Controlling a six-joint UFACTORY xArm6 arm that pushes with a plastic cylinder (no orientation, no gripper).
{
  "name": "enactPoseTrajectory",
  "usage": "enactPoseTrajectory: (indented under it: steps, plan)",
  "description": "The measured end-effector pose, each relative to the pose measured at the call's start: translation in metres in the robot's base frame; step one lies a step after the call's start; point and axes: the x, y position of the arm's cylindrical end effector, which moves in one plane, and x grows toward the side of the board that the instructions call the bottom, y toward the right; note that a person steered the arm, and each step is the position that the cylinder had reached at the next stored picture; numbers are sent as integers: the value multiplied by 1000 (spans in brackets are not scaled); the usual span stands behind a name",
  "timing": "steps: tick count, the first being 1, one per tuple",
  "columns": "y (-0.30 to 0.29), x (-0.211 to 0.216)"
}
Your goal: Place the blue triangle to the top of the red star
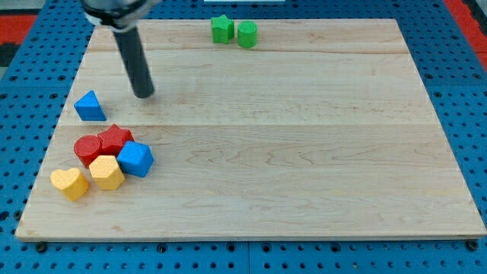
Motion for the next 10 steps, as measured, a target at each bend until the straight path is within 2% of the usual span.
enactPoseTrajectory:
  steps: [1,3,5,6,7,8,9,10]
  plan:
    - [-43,-18]
    - [-48,44]
    - [-90,0]
    - [-97,27]
    - [-74,83]
    - [-37,67]
    - [-33,19]
    - [-1,56]
